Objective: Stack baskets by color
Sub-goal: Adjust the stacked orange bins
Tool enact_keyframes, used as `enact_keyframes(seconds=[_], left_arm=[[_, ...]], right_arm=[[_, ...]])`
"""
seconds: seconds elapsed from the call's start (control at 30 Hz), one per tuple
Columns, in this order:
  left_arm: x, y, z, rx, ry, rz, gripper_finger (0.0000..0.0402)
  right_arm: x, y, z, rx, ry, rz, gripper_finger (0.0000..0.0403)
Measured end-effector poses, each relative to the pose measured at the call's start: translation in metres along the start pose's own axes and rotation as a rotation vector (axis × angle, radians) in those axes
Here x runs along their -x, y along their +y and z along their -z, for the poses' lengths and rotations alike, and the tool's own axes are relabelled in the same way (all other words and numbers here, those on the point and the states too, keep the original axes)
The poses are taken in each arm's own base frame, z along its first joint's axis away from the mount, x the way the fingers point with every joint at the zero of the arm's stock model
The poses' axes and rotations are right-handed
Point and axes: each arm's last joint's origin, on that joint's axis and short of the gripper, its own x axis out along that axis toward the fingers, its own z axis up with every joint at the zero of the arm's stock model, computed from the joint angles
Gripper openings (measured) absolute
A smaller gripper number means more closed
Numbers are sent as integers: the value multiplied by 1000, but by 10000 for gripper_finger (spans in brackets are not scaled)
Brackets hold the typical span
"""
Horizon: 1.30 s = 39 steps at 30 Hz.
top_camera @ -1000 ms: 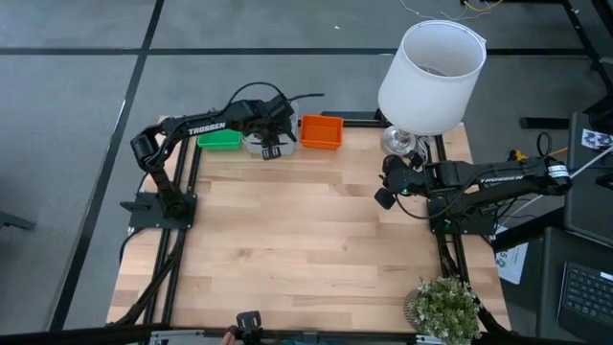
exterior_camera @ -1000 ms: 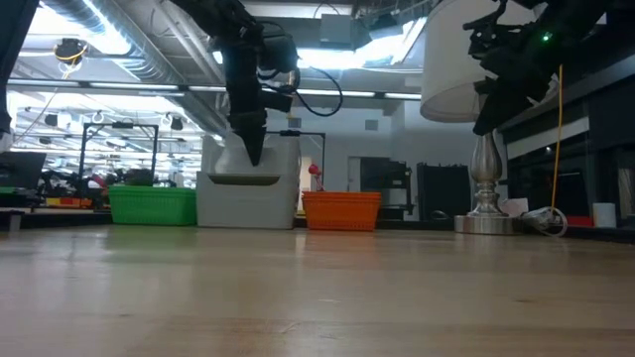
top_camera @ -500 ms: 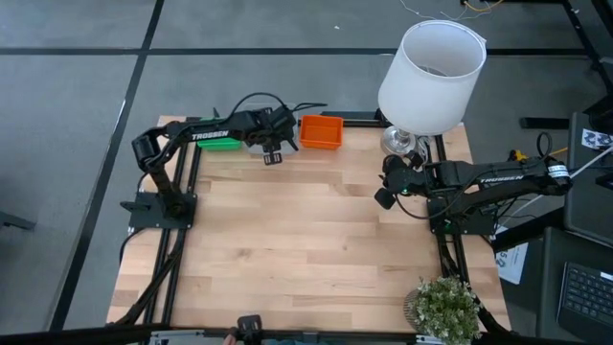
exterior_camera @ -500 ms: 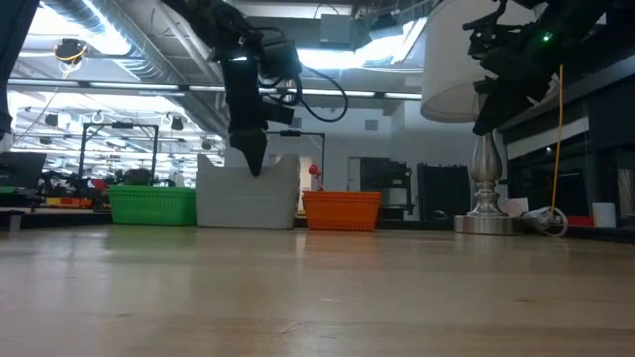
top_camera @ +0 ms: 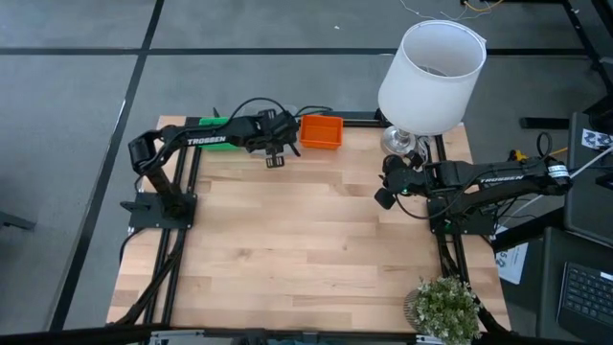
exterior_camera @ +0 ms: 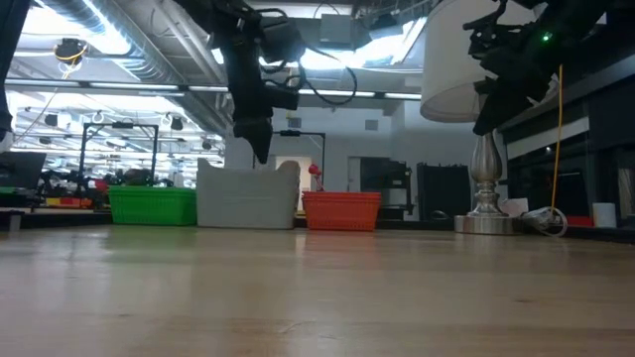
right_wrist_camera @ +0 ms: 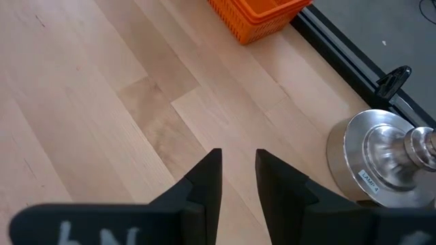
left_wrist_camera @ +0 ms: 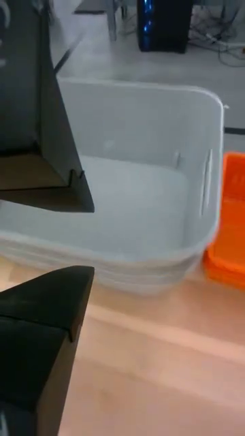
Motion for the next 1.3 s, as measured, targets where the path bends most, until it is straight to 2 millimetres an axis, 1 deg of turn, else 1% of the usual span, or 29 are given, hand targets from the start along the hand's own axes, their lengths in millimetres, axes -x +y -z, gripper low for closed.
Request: enact_keyframes(seconds=[0.13,0.2,0.3,0.37,0.4,0.47,0.53,0.63,0.7,0.8,0.93,1.07,1.13,1.2,1.3], left_arm=[[9,-12,-6,7,-35,22,131],[13,-22,-11,17,-82,82,131],[22,-36,-27,15,-267,249,131],[25,-46,-42,17,-407,319,131],[23,-49,-47,13,-453,330,131],[11,-55,-54,-1,-493,318,131],[-8,-59,-58,-2,-501,316,131],[-38,-65,-61,-6,-492,399,130],[-55,-67,-62,-3,-461,416,130],[-70,-60,-71,19,-459,405,130],[-79,-38,-81,108,-470,398,130],[-95,-17,-88,180,-467,487,130],[-103,-11,-92,199,-441,552,130],[-107,-7,-94,183,-385,558,130],[-104,-2,-104,144,-393,550,129]], right_arm=[[0,0,0,0,0,0,90],[0,0,0,0,-1,0,90],[0,0,-1,-4,-7,-3,90],[0,1,-2,-10,-15,-8,90],[0,1,-2,-13,-20,-10,90],[0,1,-3,-18,-26,-14,90],[0,2,-3,-20,-29,-16,90],[0,2,-3,-21,-31,-16,90],[0,2,-3,-21,-31,-16,90],[0,2,-3,-21,-31,-16,90],[0,2,-3,-20,-30,-16,90],[-1,2,-3,-19,-28,-15,90],[-1,3,-3,-17,-25,-14,90],[-2,3,-3,-16,-24,-13,90],[-2,3,-3,-13,-20,-12,90]])
